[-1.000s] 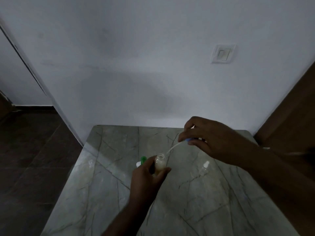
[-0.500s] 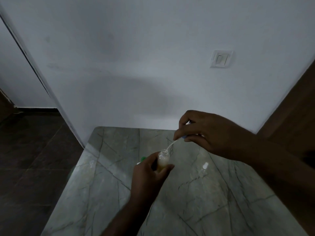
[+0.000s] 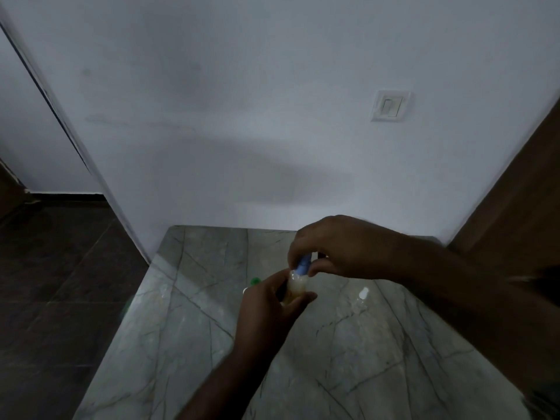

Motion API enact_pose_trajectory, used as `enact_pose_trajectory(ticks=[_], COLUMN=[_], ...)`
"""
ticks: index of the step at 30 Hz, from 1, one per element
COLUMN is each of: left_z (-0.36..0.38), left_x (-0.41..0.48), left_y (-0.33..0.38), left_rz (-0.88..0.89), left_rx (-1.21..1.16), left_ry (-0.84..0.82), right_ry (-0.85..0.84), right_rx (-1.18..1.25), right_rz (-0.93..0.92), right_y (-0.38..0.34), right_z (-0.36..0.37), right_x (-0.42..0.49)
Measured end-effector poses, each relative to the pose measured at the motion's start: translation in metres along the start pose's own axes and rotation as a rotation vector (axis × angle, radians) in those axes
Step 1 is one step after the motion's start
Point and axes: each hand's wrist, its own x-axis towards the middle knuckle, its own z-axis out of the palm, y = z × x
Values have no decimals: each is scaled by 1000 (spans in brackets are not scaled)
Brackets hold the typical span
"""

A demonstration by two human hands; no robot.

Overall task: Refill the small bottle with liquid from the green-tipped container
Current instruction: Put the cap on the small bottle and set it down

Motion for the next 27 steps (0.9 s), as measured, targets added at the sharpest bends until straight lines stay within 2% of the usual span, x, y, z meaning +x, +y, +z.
enact_pose_trajectory(ticks=[2, 6, 9, 11, 13, 16, 18, 22, 24, 27], left_z=[0, -3, -4, -4, -3, -2, -1, 1, 2, 2], left_x=[-1, -2, -1, -1, -1, -1, 0, 1, 1, 2], left_y=[0, 5, 8, 8, 7, 6, 6, 4, 3, 2], left_rz=[16, 35, 31, 17, 22, 47, 54, 32, 41, 68], left_rx=[31, 75, 32, 24, 26, 46, 51, 22, 19, 14], left_ry=[-10, 22, 47, 46, 32, 48, 65, 73, 65, 62], right_ry=[-13, 74, -9, -94, -74, 65, 105, -91, -86, 23], right_rx=[-55, -204, -27, -16, -98, -245, -242, -118, -111, -176], right_rz=[16, 173, 77, -5, -10, 52, 74, -43, -14, 51], right_y=[0, -2, -5, -5, -6, -4, -1, -1, -1, 4], right_z=[-1, 6, 0, -6, -7, -4, -3, -7, -5, -2], right_x=[3, 8, 4, 3, 5, 9, 9, 9, 10, 11])
